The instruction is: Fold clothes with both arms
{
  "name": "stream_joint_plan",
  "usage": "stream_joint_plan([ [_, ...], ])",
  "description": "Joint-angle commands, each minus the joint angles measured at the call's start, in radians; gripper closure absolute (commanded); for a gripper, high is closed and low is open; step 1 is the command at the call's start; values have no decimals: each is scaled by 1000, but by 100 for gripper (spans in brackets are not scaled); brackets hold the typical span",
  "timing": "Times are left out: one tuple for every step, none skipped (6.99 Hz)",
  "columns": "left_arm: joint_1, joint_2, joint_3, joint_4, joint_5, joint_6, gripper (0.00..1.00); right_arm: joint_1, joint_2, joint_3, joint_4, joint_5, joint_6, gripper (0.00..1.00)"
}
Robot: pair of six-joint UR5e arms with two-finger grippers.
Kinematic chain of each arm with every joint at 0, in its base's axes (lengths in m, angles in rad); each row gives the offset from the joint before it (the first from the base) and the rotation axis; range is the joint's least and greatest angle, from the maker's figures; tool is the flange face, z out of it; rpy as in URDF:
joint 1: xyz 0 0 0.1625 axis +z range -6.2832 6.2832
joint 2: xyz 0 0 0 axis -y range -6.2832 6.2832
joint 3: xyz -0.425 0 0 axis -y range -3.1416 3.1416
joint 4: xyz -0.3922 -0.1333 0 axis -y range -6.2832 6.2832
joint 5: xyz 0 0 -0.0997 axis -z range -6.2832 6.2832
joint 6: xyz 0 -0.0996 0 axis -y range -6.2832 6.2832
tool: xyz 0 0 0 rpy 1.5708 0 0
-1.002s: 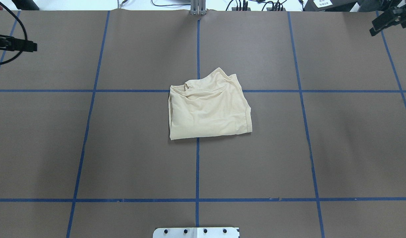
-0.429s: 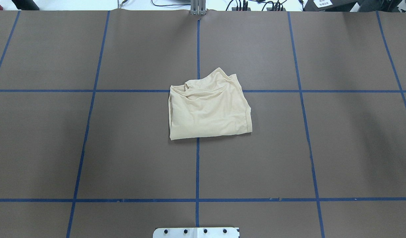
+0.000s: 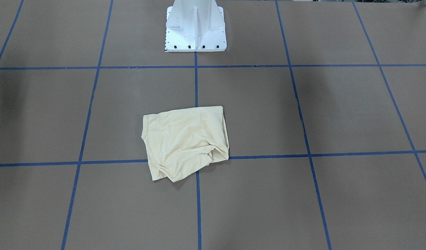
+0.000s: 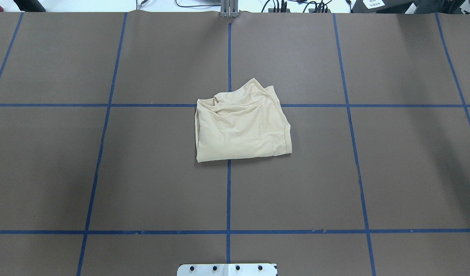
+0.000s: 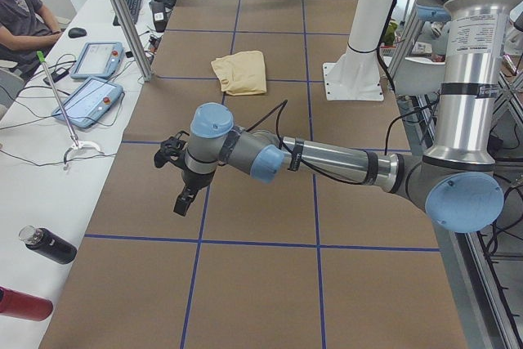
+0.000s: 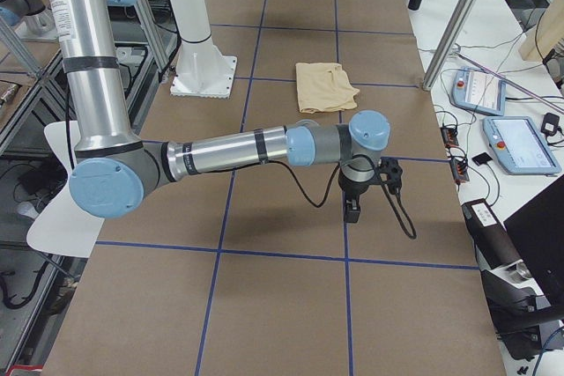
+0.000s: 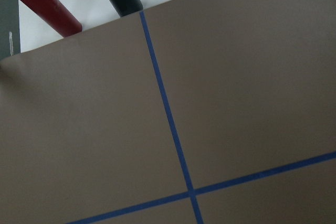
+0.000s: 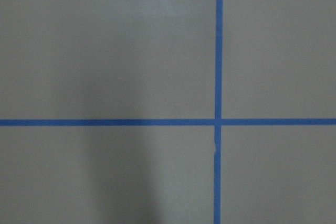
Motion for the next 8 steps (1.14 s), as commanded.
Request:
stream_joint_plan([
  [-1, 28, 7, 206, 1, 124, 0, 6, -71, -3, 4, 3, -5, 0],
  [-1, 37, 38, 211, -13, 124, 0, 6, -77, -23, 2, 11, -2, 0],
  [1, 40, 59, 205, -15, 122, 0, 5, -105, -29, 2, 46, 0, 0],
  [1, 43, 64, 207, -16, 122, 0, 5, -126, -32, 4, 75, 0, 0],
  [1, 43, 60, 213, -47, 116, 0, 6, -131, -23, 5, 75, -3, 0],
  [-1, 45, 60, 214, -126, 112, 0, 5, -134, -23, 5, 75, 0, 0],
  [1, 45, 58, 214, -131, 112, 1, 6, -136, -26, 28, 74, 1, 0],
  [1, 44, 60, 214, -131, 112, 0, 6, -137, -31, 62, 72, 6, 0],
])
